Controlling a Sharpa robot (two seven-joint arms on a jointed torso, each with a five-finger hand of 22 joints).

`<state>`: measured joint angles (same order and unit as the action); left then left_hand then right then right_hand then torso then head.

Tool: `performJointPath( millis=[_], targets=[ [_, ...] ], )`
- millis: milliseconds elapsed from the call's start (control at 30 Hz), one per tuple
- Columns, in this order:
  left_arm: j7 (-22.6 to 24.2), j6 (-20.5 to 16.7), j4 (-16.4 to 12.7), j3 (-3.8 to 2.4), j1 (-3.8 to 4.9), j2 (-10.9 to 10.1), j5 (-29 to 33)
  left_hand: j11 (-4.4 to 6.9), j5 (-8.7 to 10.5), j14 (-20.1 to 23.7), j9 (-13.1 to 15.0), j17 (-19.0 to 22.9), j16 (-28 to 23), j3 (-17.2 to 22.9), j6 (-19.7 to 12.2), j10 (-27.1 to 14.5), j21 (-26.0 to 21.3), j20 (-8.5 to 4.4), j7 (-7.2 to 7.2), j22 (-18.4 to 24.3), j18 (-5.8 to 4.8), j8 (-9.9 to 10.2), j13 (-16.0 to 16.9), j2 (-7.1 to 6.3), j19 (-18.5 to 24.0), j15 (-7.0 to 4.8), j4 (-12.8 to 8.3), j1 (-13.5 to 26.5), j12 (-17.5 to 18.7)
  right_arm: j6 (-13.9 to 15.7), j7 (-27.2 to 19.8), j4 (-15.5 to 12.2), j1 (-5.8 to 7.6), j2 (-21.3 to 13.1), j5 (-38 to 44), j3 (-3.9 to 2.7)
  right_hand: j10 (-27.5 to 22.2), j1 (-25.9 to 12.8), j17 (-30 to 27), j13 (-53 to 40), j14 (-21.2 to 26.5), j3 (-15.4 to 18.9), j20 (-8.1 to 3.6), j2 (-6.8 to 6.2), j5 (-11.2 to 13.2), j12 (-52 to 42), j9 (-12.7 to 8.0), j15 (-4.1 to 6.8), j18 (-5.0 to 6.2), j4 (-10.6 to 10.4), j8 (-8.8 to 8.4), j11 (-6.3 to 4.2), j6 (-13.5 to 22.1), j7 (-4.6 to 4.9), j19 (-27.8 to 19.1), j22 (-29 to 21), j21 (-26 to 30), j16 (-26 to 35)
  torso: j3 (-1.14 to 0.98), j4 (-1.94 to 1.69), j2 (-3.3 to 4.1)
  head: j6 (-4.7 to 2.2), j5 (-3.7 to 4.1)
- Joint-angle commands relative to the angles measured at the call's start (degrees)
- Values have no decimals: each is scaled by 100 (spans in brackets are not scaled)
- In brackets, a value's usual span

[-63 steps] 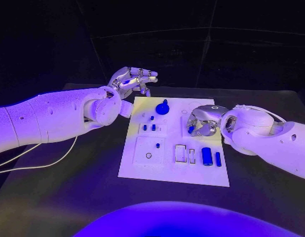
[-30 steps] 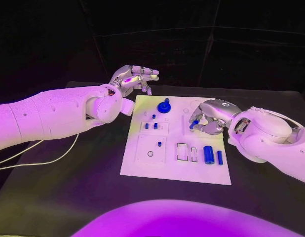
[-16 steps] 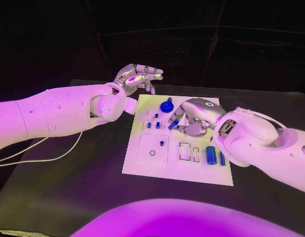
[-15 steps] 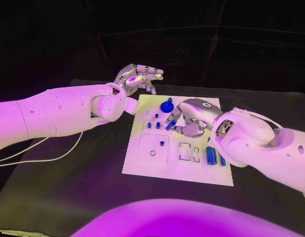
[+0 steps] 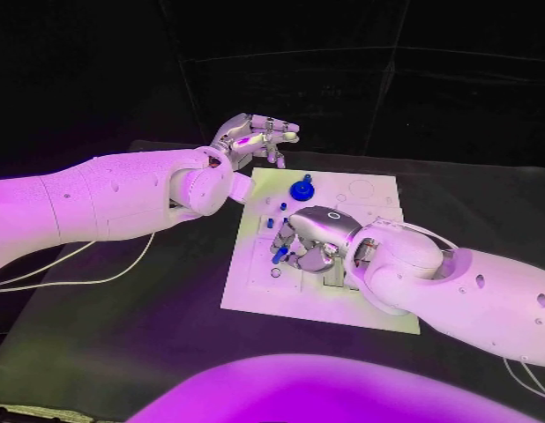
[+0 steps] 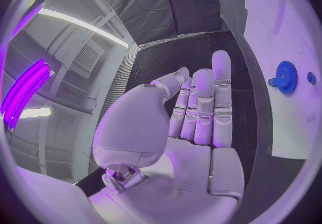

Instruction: Assemble the parts on the task board

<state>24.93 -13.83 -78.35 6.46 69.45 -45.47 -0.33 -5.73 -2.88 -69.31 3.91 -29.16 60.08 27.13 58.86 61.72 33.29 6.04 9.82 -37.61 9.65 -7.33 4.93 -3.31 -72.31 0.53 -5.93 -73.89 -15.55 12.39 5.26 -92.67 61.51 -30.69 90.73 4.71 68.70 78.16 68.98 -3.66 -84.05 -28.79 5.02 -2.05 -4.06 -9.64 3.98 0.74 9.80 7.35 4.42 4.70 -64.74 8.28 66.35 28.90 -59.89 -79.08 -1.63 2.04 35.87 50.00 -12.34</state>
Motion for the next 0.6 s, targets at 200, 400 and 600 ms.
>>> performJointPath(
  millis=[200, 400, 600],
  targets=[
    [47, 49, 12, -2, 9, 26, -40, -10, -16, 19, -7, 3, 28, -22, -27, -36, -22, 18, 25, 8, 75, -16, -9, -4, 21, 23, -27, -13, -29, -480, -85, 157, -29, 139, 107, 20, 61, 6, -8, -5, -221, -46, 4, -25, -17, 42, -1, -7, 30, -3, -35, -47, 2, 28, -49, -19, -20, -5, -8, 2, -2, 0, -2],
    [45, 56, 20, -2, 9, 44, -40, -10, -16, 19, -7, 3, 28, -22, -27, -36, -22, 18, 25, 8, 75, -16, -9, -4, 21, 23, -27, -13, -29, -608, -69, 215, -41, 199, 160, 26, 59, 5, -13, -5, -220, -49, 5, -26, -18, 44, -2, -7, 31, -1, -36, -47, 4, 28, -51, -21, -20, -3, -4, 5, -1, 0, -12],
    [43, 62, 25, -2, 9, 53, -40, -10, -16, 19, -7, 3, 28, -22, -27, -36, -22, 18, 25, 8, 75, -16, -9, -4, 21, 23, -27, -13, -29, -694, -27, 278, -53, 244, 234, 29, 59, 5, -13, -5, -220, -49, 5, -26, -18, 44, -2, -7, 31, -1, -36, -47, 4, 28, -51, -21, -20, -3, -3, 2, 1, 0, -17]
  ],
)
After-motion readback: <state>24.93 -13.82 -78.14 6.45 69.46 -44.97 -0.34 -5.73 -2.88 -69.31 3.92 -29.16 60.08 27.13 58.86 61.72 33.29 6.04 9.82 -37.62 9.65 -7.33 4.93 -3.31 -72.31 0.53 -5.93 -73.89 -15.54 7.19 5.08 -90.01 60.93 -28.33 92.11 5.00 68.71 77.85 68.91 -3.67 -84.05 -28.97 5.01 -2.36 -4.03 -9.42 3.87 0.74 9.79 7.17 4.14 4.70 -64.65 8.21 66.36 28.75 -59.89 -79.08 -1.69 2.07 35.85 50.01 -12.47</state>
